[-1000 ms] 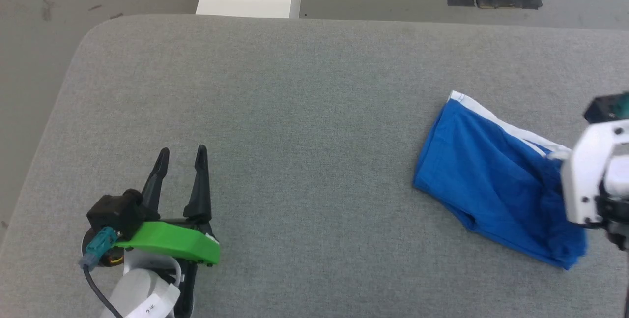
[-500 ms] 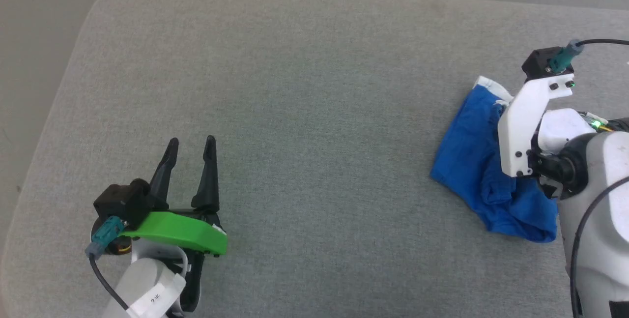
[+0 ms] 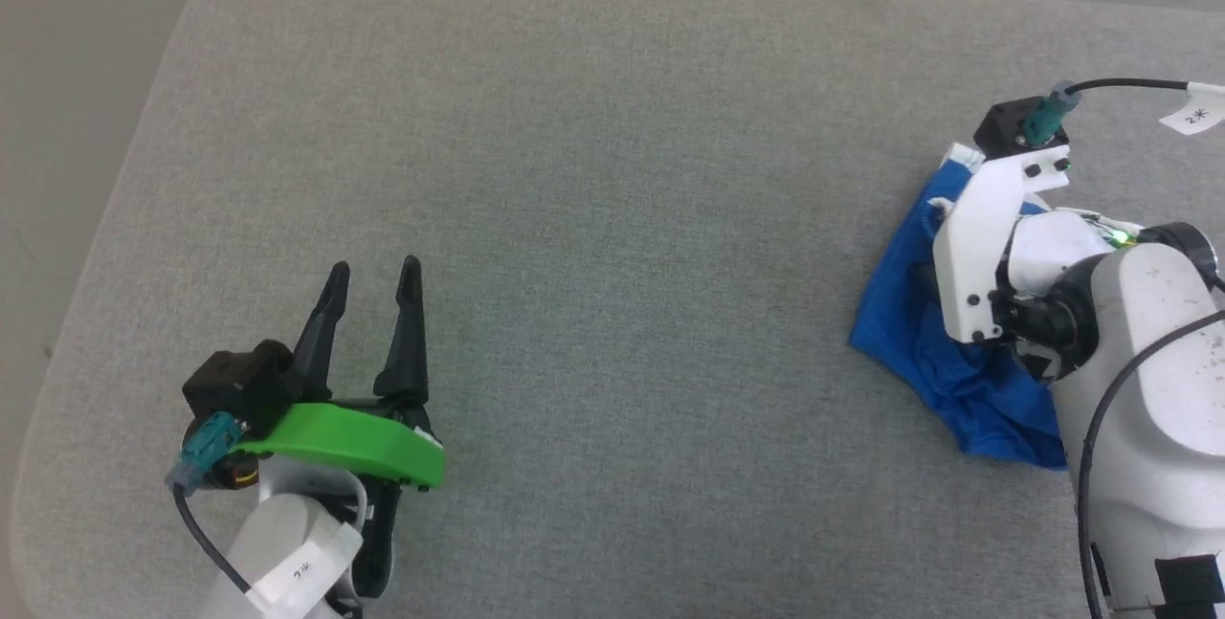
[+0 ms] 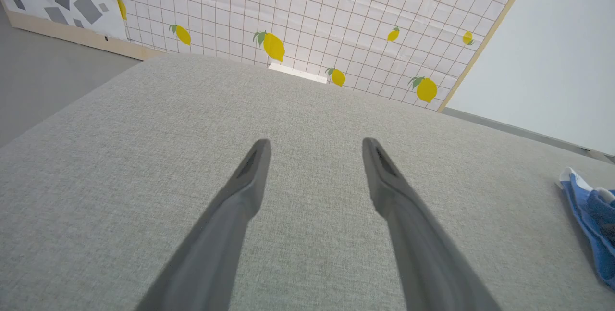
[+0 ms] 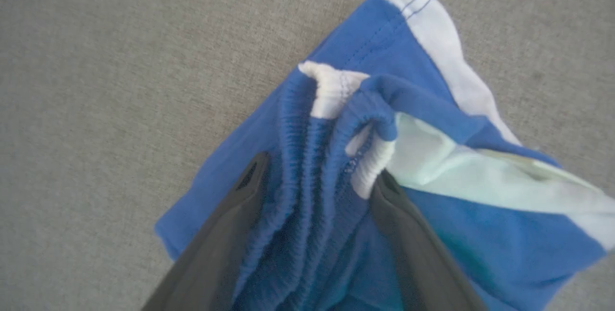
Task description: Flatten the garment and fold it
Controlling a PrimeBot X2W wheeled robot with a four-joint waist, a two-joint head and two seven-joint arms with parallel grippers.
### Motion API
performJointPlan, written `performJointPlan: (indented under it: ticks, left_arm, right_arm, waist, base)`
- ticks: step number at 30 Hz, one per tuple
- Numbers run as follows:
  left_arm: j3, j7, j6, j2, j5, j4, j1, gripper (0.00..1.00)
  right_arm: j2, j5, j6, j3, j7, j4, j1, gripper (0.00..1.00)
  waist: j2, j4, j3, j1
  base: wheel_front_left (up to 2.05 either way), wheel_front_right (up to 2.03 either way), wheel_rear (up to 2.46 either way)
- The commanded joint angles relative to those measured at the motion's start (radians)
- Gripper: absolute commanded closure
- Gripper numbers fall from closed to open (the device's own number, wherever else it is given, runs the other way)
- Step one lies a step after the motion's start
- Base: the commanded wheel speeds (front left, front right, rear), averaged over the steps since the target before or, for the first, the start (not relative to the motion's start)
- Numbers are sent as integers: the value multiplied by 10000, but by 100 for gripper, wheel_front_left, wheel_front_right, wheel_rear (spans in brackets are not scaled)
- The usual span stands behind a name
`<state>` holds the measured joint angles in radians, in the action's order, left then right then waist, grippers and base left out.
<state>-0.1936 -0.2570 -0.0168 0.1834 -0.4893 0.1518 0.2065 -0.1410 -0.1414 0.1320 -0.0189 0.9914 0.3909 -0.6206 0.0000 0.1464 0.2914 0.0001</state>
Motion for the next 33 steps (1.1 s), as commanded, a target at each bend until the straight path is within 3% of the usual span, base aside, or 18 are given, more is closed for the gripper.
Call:
performJointPlan:
  ticks: [1, 11, 16, 25, 33]
  left_arm:
    - [48, -46, -59, -45, 41, 34, 31, 0]
    - [193, -39, -47, 75, 69, 119, -358, 0]
    - [225, 28, 21, 194, 56, 38, -485, 0]
    - [395, 118, 264, 392, 24, -262, -717, 0]
    - [465, 141, 421, 540, 53, -419, -915, 0]
  right_arm:
    - [-20, -106, -13, -93, -98, 44, -222, 0]
    - [71, -1444, -13, -925, -960, -598, -426, 0]
    - [-91, -2175, -13, -893, -2130, -1291, -308, 0]
    - [-555, -3140, -13, -73, -6316, -2539, 438, 0]
    - [-866, -2652, -13, 719, -10442, -2992, 2024, 0]
  waist:
    - [0, -122, -206, -1]
    - [0, -674, -1213, -1]
    - [0, -937, -1724, -1]
    - [0, -1309, -2396, -1]
    - [0, -1450, -2809, -1]
  base:
    - [0, 0, 0]
    - [0, 0, 0]
    - [0, 0, 0]
    - [0, 0, 0]
    - [0, 0, 0]
